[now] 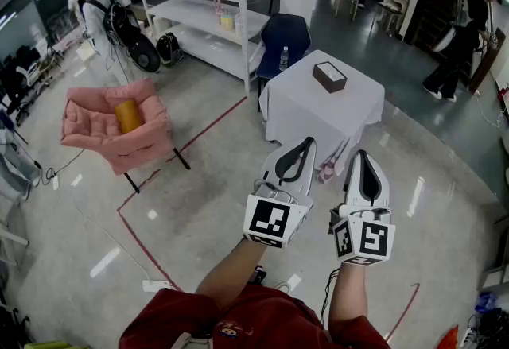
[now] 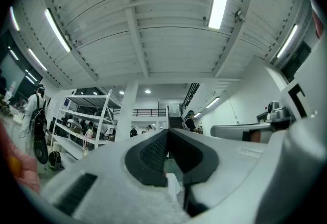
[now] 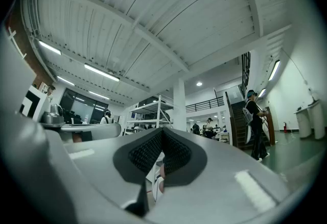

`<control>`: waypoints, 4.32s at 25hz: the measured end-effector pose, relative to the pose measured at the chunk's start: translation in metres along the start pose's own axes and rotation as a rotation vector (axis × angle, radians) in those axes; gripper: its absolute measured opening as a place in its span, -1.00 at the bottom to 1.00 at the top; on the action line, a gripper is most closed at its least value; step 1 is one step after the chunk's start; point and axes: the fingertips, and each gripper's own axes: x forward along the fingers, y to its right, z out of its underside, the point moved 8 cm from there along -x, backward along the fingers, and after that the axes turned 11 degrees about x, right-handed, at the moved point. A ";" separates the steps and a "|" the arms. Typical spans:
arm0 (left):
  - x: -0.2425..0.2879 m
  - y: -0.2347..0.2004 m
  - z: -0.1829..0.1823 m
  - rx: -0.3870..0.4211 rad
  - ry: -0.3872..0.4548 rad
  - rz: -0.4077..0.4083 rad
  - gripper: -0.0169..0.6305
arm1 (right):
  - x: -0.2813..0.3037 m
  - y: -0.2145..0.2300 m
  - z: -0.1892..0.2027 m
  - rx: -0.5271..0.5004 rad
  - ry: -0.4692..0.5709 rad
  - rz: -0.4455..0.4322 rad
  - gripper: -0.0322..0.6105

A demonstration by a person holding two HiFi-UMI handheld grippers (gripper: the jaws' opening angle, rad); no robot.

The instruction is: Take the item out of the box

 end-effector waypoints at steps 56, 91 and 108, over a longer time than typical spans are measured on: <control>0.120 -0.079 0.065 0.002 0.013 0.048 -0.94 | 0.147 0.037 0.059 0.047 -0.031 0.056 -0.89; 0.367 0.018 0.124 0.029 -0.018 0.032 -0.94 | 0.264 0.279 0.060 0.113 -0.054 0.029 -0.89; 0.398 -0.025 0.159 0.025 -0.035 0.012 -0.94 | 0.328 0.277 0.091 0.115 -0.074 0.000 -0.89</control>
